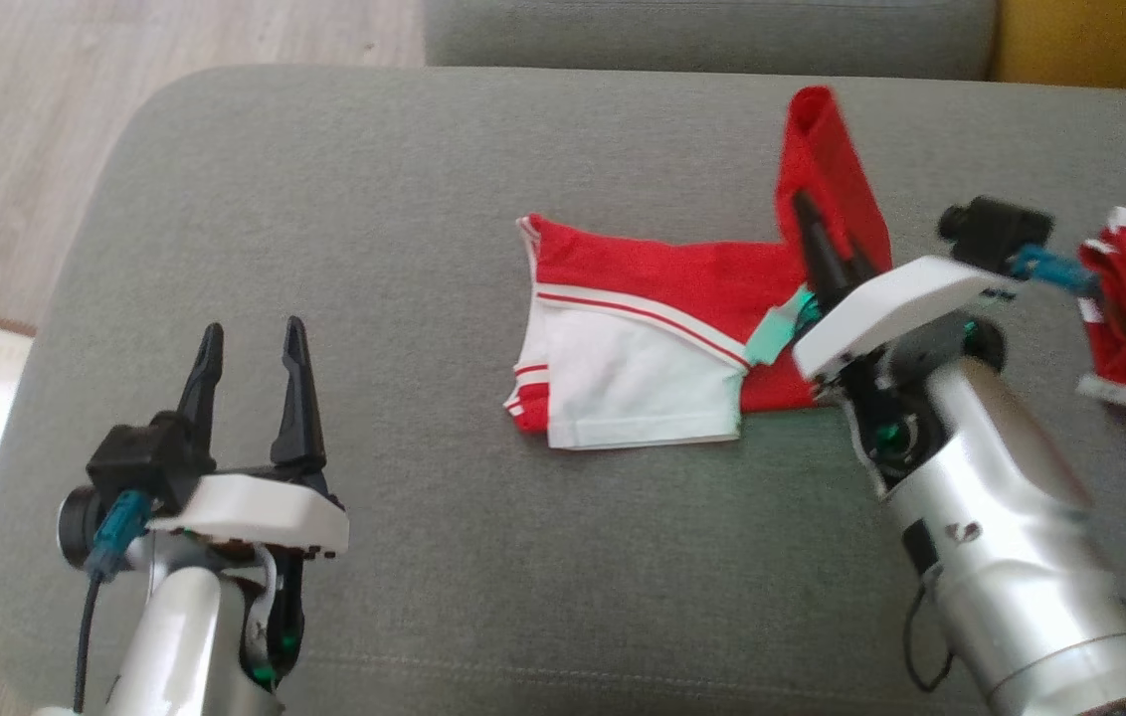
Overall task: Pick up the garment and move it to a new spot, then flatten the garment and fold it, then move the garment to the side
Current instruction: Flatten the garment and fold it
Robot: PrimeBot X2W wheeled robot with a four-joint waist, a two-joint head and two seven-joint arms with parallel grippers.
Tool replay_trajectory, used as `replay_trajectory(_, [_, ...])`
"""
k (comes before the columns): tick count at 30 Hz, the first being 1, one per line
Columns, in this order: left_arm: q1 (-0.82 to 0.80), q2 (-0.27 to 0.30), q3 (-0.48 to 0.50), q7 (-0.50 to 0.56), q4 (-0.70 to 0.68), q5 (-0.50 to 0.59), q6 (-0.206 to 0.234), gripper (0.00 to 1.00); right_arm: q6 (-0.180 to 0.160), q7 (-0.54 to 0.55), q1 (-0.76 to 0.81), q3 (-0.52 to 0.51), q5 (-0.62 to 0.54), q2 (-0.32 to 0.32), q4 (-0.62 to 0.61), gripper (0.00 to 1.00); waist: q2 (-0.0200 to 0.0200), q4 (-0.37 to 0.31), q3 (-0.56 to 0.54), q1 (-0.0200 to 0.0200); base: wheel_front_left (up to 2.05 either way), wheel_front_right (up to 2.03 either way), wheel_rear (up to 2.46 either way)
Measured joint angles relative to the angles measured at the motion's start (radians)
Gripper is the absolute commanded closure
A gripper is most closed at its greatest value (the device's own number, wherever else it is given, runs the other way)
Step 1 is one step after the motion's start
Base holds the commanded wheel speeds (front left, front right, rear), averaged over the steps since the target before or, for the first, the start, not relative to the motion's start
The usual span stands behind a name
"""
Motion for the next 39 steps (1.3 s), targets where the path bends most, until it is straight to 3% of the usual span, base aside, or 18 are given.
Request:
replay_trajectory(12, [0.000, -0.008, -0.016, 0.000, 0.024, 0.001, -0.009, 0.00, 0.000, -0.182, -0.055, 0.355, 0.342, 0.000, 0.190, 1.00, 0.0000, 0.121, 0.021, 0.0000, 0.00, 0.00, 0.00])
replay_trajectory(19, [0.000, -0.012, -0.017, 0.000, 0.032, 0.001, -0.017, 0.00, 0.000, -0.221, -0.087, 0.510, 0.518, 0.000, 0.248, 1.00, 0.0000, 0.170, 0.027, 0.0000, 0.00, 0.00, 0.00])
replay_trajectory(20, [0.000, -0.013, -0.017, 0.000, 0.033, 0.001, -0.017, 0.00, 0.000, -0.225, -0.090, 0.533, 0.547, 0.000, 0.258, 0.61, 0.0000, 0.176, 0.028, 0.0000, 0.00, 0.00, 0.00])
replay_trajectory(21, [0.000, -0.013, -0.016, 0.000, 0.034, 0.001, -0.017, 0.00, 0.000, -0.229, -0.093, 0.557, 0.574, 0.000, 0.263, 0.00, 0.0000, 0.182, 0.029, 0.0000, 0.00, 0.00, 0.00])
replay_trajectory(28, [0.000, -0.014, -0.014, 0.000, 0.041, 0.001, -0.016, 0.00, 0.000, -0.240, -0.126, 0.725, 0.739, 0.002, 0.292, 0.00, 0.0000, 0.182, 0.024, 0.0000, 0.00, 0.00, 0.00])
replay_trajectory(31, [0.001, -0.015, -0.010, 0.000, 0.040, 0.001, -0.016, 0.00, 0.000, -0.247, -0.178, 0.765, 0.756, 0.002, 0.332, 0.00, 0.0000, 0.163, 0.018, 0.0000, 0.00, 0.00, 0.00])
replay_trajectory(34, [0.001, -0.016, 0.002, 0.000, 0.027, 0.001, -0.016, 0.00, 0.000, -0.247, -0.237, 0.766, 0.721, 0.002, 0.382, 0.00, 0.0000, 0.136, 0.012, 0.0000, 0.00, 0.00, 0.00])
replay_trajectory(39, [0.001, -0.017, 0.014, 0.000, -0.005, 0.001, -0.016, 0.00, 0.000, -0.247, -0.312, 0.733, 0.528, 0.002, 0.472, 0.00, 0.0000, 0.078, 0.002, 0.0000, 0.00, 0.00, 0.00])
